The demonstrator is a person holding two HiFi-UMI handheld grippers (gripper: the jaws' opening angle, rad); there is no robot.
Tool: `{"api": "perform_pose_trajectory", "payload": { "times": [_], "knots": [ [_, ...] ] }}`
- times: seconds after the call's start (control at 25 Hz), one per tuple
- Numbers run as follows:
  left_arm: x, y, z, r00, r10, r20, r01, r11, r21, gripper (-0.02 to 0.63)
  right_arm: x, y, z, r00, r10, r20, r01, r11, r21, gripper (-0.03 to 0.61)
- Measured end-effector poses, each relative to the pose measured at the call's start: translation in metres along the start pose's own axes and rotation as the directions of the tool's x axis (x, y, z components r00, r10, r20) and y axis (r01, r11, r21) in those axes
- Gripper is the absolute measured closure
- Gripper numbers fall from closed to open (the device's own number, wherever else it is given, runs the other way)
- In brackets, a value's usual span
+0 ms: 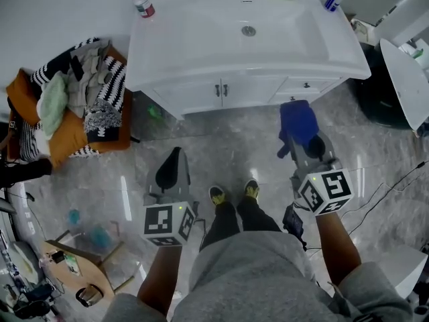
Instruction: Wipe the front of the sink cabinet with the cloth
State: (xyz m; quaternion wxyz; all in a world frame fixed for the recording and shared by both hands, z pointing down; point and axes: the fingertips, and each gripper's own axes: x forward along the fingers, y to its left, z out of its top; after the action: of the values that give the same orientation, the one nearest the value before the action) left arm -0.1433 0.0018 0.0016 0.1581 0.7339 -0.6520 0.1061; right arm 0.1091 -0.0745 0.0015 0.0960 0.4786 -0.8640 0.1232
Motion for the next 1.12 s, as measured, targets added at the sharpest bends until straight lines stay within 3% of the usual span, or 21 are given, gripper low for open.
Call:
{"api": "perform_pose_trajectory", "payload": {
  "times": [0.44, 0.76, 1.12],
  "knots": [
    [0.054, 0.019, -0.025, 0.999, 0.032, -0.025, -0.032, 0.999, -0.001, 0.603, 0.045, -0.008, -0.029, 0.988, 0.152, -0.017, -0.15, 0.985, 0.086, 0.511],
    [0.102, 0.033, -0.079, 0.999, 0.034, -0.032, -0.034, 0.999, 0.003, 0.603, 0.074, -0.056, -0.101, 0.996, 0.0, -0.087, 0.009, 0.995, 0.104, 0.506],
    [0.176, 0.053, -0.165, 1.0, 0.022, -0.011, -0.022, 1.0, 0.014, 0.603, 0.143, -0.115, -0.169, 0.992, -0.117, -0.051, 0.12, 0.991, 0.063, 0.508]
  ]
}}
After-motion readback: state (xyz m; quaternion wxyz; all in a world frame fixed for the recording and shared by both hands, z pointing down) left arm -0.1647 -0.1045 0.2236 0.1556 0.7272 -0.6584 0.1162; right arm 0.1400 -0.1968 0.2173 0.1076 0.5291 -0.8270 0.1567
